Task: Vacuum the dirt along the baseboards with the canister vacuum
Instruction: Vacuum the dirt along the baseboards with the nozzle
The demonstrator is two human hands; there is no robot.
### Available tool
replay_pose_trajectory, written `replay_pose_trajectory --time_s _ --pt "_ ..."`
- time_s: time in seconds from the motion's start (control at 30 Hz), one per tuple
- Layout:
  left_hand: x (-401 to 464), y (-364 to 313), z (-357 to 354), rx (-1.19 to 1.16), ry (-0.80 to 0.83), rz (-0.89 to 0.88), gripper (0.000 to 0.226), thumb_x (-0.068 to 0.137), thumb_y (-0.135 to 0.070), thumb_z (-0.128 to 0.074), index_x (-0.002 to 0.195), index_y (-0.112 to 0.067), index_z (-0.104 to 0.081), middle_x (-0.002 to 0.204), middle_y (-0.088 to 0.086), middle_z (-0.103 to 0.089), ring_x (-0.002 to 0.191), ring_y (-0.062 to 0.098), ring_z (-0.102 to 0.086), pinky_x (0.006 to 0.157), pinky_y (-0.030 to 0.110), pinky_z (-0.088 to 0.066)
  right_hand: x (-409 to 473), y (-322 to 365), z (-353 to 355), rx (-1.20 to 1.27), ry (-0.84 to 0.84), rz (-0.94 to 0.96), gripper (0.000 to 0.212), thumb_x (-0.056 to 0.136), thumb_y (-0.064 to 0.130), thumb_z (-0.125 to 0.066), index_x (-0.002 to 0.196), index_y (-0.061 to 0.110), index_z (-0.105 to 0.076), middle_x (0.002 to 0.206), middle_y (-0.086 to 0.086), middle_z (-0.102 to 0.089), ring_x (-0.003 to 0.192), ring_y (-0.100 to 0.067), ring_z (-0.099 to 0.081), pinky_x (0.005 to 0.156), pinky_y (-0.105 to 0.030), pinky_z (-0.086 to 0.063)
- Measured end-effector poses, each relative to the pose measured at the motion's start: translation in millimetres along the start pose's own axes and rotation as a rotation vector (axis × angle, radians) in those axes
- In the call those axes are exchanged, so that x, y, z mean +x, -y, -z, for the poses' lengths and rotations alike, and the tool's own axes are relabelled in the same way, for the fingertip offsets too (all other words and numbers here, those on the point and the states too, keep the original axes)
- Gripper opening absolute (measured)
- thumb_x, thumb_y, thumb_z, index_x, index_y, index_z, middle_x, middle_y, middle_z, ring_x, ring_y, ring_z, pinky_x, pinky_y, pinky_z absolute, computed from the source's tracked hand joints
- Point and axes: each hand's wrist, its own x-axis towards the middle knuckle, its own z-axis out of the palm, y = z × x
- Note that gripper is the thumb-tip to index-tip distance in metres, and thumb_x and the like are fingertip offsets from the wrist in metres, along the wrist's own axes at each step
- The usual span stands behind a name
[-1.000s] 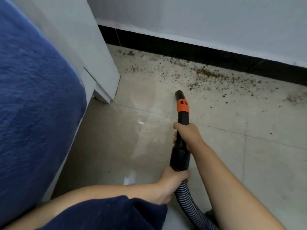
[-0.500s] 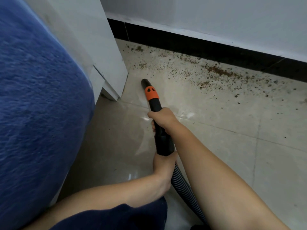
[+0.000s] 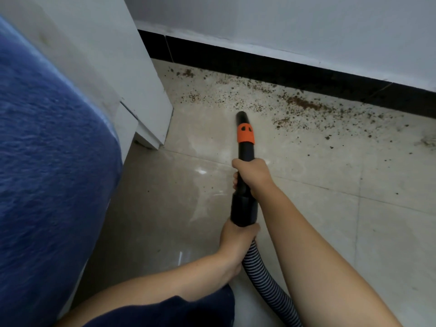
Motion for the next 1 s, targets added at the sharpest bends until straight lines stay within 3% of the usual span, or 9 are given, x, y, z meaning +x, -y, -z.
replay_pose_trajectory --time_s 0.13,0.3,0.4,0.63,0.73,0.83,1.0 --pt "3 -10 8 -0.103 -0.092 -0.006 0.019 0.081 -0.009 -0.064 0.1 -0.014 -0.064 0.098 0.016 -0.07 0.091 0.03 -0.067 0.072 0.033 -0.051 5 11 -31 -0.098 0.089 0.01 0.011 0.083 0.009 -0.06 0.084 0.004 -0.05 0.058 -0.009 -0.052 0.043 -0.021 -0.049 0.048 -0.028 -0.047" --pt "11 -33 30 -0.19 -0.215 -0.042 0.017 0.08 -0.008 -0.061 0.096 -0.005 -0.064 0.086 0.021 -0.064 0.076 0.026 -0.06 0.066 0.033 -0.043 12 37 -70 -0.135 0.21 0.015 0.013 0.083 0.008 -0.061 0.078 0.005 -0.048 0.056 -0.01 -0.051 0.042 -0.02 -0.048 0.046 -0.027 -0.045" --pt "16 -43 45 -0.209 -0.272 -0.082 0.013 0.08 -0.007 -0.061 0.093 -0.006 -0.063 0.081 0.016 -0.059 0.072 0.025 -0.057 0.064 0.032 -0.041 15 49 -90 -0.125 0.265 -0.003 0.012 0.083 0.007 -0.06 0.086 0.002 -0.049 0.058 -0.011 -0.051 0.043 -0.021 -0.048 0.046 -0.029 -0.045" --pt "21 -49 54 -0.195 -0.31 -0.147 0.024 0.08 -0.008 -0.066 0.104 -0.007 -0.064 0.088 0.02 -0.065 0.076 0.027 -0.061 0.066 0.033 -0.046 17 58 -92 -0.031 0.376 -0.052 0.014 0.087 0.004 -0.055 0.077 0.004 -0.046 0.057 -0.01 -0.046 0.036 -0.017 -0.044 0.044 -0.026 -0.043" --pt "22 -46 54 -0.108 -0.291 -0.163 0.02 0.081 -0.006 -0.064 0.1 -0.008 -0.063 0.084 0.019 -0.065 0.074 0.028 -0.061 0.066 0.032 -0.046 16 52 -81 0.069 0.315 -0.051 0.015 0.086 0.004 -0.055 0.074 0.005 -0.046 0.054 -0.009 -0.045 0.028 -0.014 -0.041 0.04 -0.022 -0.041" --pt "20 -37 47 0.021 -0.243 -0.153 0.008 0.081 -0.005 -0.061 0.088 -0.009 -0.058 0.068 0.01 -0.059 0.061 0.024 -0.055 0.061 0.03 -0.043 13 40 -59 0.15 0.201 -0.035 0.017 0.086 0.004 -0.055 0.072 0.005 -0.046 0.053 -0.009 -0.045 0.033 -0.017 -0.041 0.04 -0.023 -0.039" --pt "14 -23 20 0.185 -0.093 -0.131 0.02 0.082 -0.008 -0.06 0.102 -0.006 -0.06 0.078 0.009 -0.061 0.07 0.024 -0.057 0.064 0.027 -0.044 9 16 -11 0.2 0.013 -0.042 0.013 0.086 0.007 -0.057 0.076 0.006 -0.048 0.055 -0.008 -0.047 0.042 -0.019 -0.044 0.045 -0.028 -0.042"
